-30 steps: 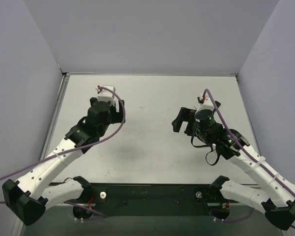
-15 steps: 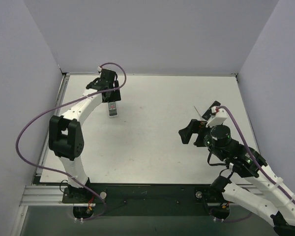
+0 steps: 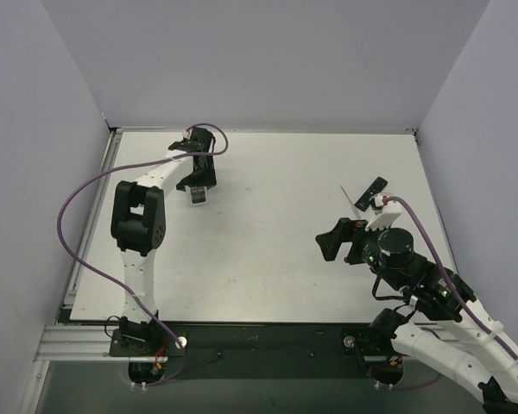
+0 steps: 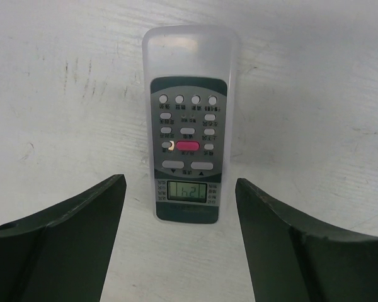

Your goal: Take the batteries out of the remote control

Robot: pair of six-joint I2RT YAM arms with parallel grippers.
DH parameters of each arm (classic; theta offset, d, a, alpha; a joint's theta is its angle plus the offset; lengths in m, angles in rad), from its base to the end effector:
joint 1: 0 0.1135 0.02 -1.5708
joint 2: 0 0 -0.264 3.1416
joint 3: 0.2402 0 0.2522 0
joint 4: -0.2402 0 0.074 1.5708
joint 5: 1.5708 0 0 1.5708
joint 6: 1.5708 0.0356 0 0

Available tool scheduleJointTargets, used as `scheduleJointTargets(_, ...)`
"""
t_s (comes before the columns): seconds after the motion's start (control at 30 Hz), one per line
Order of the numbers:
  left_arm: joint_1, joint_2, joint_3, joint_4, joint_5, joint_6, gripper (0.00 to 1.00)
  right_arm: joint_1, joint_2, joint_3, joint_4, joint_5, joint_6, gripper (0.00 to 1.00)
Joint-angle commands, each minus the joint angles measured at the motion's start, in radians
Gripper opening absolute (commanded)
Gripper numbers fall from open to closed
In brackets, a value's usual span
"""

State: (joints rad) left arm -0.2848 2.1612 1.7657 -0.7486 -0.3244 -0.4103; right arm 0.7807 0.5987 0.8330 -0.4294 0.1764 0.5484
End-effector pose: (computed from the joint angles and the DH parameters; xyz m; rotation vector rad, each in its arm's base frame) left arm 0.4454 -0.1186 0.1957 -0.2575 2.6147 0.2102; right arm 0.0990 0.0893 0.3564 -0.0800 1.8327 0.7998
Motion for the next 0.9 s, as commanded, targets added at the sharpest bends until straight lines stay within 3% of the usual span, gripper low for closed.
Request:
scheduleJointTargets(0.0, 0.004, 0.022, 0.017, 0.003, 0.01, 0.011, 0.81, 0.006, -0.005, 0.011, 0.027, 0.02, -0.042, 0.98)
scheduleJointTargets(0.17, 0.006, 0.026, -0.02, 0.02, -0.002, 0.015, 0.79, 0.006, 0.001, 0.021, 0.029, 0.02, -0.045, 0.98)
scheduleJointTargets(0.6, 0.004, 0.023, -0.067, 0.005, 0.071, 0.047, 0.6, 0.006, 0.015, 0.026, 0.034, 0.006, -0.019, 0.97)
scheduleJointTargets(0.73, 0.004, -0.043, -0.141, 0.031, 0.163, 0.028, 0.49, 0.006, 0.029, 0.009, 0.046, 0.02, 0.005, 0.96)
scheduleJointTargets(0.87, -0.013, -0.199, -0.27, 0.098, 0.387, 0.008, 0.41, 0.008, 0.039, -0.026, 0.075, 0.037, 0.057, 0.95)
